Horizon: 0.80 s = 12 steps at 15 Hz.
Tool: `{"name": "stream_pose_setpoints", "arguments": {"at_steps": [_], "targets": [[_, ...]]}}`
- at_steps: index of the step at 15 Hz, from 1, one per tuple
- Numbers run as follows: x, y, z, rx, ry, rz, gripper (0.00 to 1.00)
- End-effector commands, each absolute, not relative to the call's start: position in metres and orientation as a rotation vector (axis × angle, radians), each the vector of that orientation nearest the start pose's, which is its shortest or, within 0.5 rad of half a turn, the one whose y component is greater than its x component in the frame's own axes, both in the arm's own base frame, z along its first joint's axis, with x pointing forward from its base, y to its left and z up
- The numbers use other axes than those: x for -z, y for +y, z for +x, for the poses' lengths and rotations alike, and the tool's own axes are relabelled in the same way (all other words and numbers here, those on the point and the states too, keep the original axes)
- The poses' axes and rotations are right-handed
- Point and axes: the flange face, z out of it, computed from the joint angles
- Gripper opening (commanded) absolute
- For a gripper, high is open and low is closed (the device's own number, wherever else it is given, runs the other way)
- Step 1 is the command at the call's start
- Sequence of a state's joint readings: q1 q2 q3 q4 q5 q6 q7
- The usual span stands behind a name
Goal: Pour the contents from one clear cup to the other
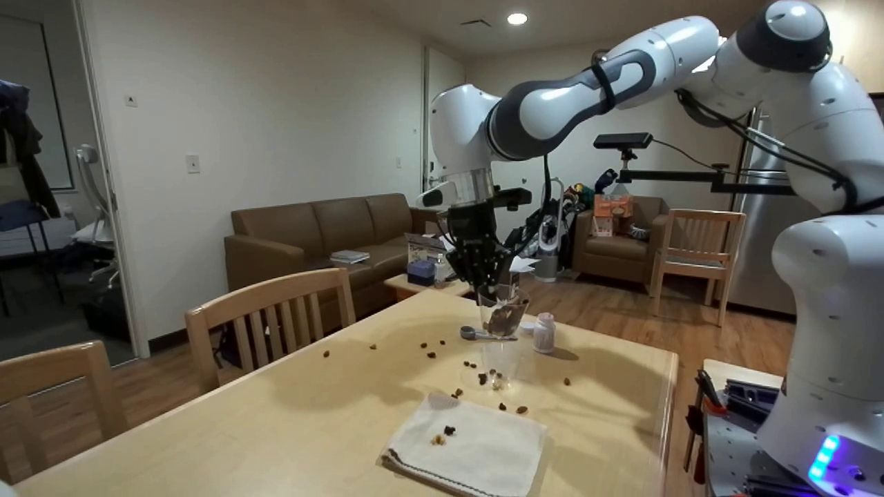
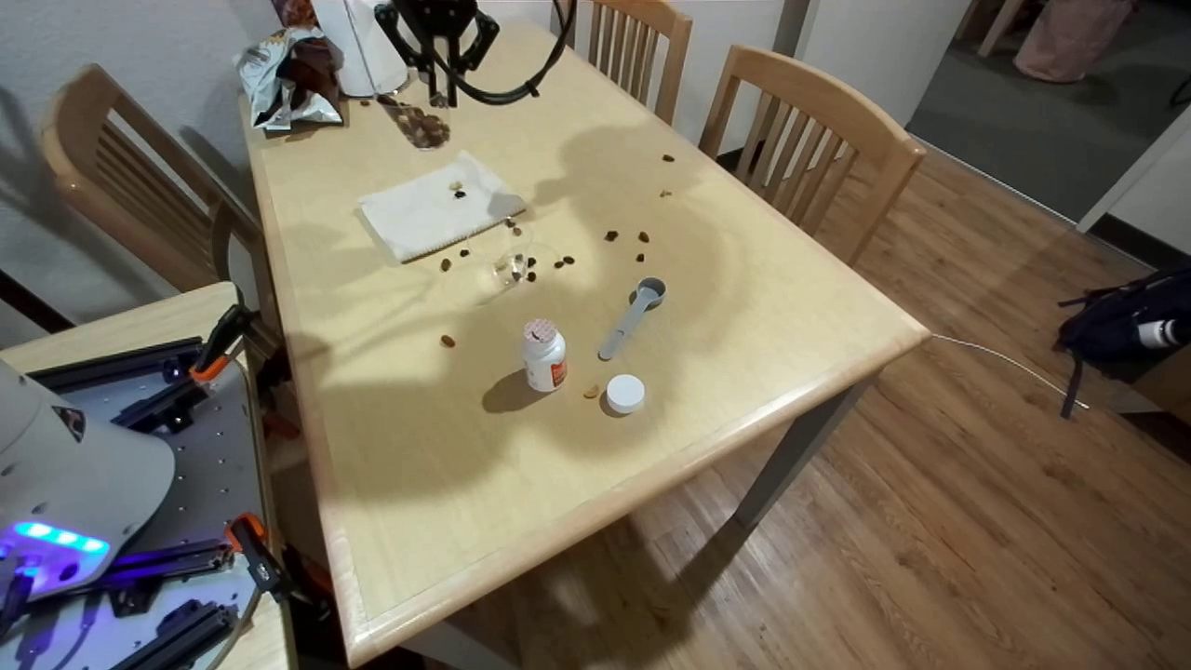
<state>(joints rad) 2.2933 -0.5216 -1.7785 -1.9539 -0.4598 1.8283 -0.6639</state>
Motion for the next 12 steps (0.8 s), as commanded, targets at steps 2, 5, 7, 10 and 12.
{"name": "stream_pose_setpoints", "arguments": {"at_steps": [2,5,7,10,12], "targets": [[-0.379,0.200,0.527,-0.254,-1.915,-2.337,0.05],[-0.371,0.197,0.531,-0.147,-1.885,-2.270,0.05],[-0.365,0.193,0.534,-0.040,-1.852,-2.225,0.05],[-0.354,0.186,0.531,0.064,-1.807,-2.169,0.05],[-0.349,0.178,0.525,0.087,-1.813,-2.113,0.05]]}}
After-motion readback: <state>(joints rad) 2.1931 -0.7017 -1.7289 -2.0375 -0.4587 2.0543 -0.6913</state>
